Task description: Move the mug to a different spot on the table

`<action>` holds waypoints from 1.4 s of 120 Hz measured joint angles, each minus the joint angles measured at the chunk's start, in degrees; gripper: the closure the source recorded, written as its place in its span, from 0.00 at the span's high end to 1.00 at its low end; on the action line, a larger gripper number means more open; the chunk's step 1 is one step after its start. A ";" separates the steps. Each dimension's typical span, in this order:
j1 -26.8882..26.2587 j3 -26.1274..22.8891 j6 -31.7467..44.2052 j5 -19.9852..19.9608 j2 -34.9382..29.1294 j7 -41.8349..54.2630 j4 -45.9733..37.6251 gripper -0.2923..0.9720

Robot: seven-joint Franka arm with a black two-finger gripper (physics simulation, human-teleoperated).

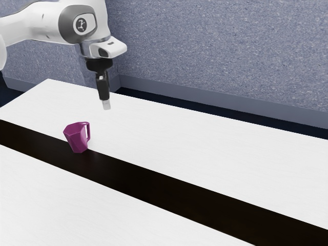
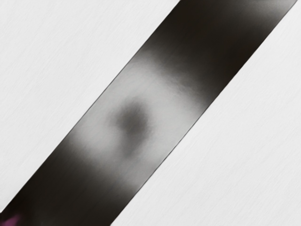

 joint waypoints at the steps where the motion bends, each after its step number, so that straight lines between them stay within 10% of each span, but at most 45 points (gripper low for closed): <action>1: 0.01 0.00 0.00 0.00 0.00 0.03 0.00 0.77; 108: 4.43 6.64 2.24 -0.08 11.68 -14.68 7.52 0.77; 168: 10.34 6.14 15.55 8.87 26.67 -17.01 17.44 0.77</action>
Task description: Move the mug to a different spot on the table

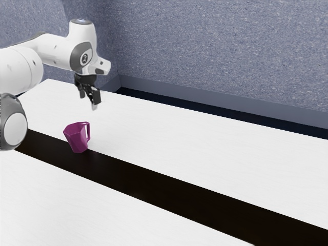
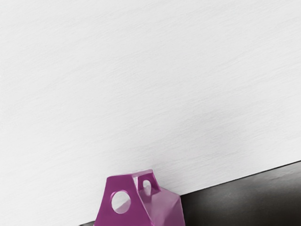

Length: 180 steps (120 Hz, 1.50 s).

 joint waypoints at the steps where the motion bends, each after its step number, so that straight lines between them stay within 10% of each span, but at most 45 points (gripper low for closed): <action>1: 0.22 -0.10 0.08 0.04 0.18 0.04 0.16 0.77; 148: 6.98 -2.22 4.78 -3.15 12.53 3.55 2.37 0.77; 180: 6.84 -2.02 5.43 -2.69 12.96 2.99 2.27 0.42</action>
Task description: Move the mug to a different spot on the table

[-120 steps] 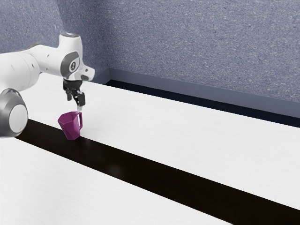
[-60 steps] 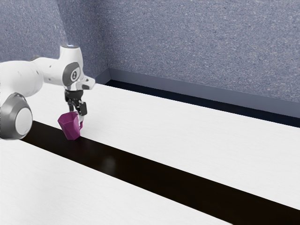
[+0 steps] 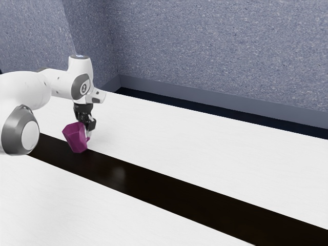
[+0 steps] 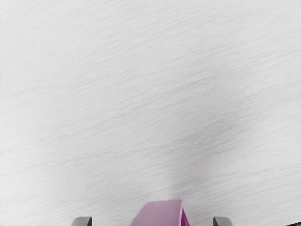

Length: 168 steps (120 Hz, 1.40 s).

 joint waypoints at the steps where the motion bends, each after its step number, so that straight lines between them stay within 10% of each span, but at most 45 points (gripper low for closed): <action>1: 0.00 0.01 0.01 0.03 -0.01 -0.03 0.00 0.42; 86: -9.73 4.01 -16.43 6.22 -7.26 -15.76 -0.20 0.22; 168: -11.58 3.18 -28.67 -6.94 -6.76 -29.03 -0.20 0.16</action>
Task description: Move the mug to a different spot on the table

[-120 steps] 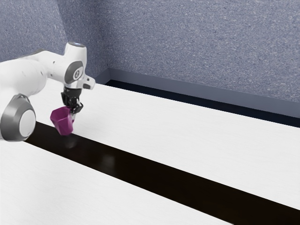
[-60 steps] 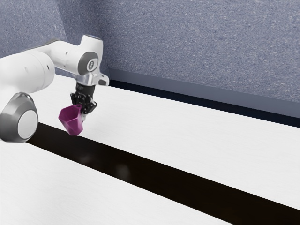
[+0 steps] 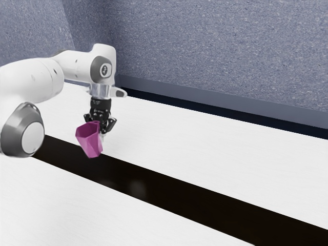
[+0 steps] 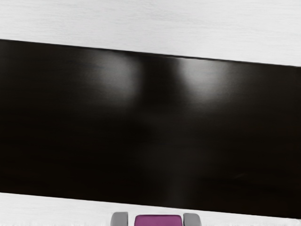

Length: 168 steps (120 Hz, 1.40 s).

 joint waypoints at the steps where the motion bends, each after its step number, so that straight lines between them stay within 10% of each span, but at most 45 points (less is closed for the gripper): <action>1: -0.13 0.00 -0.05 -0.12 0.01 -0.14 0.00 0.16; 168: -9.64 1.45 -0.72 -18.58 10.55 -20.18 2.83 0.18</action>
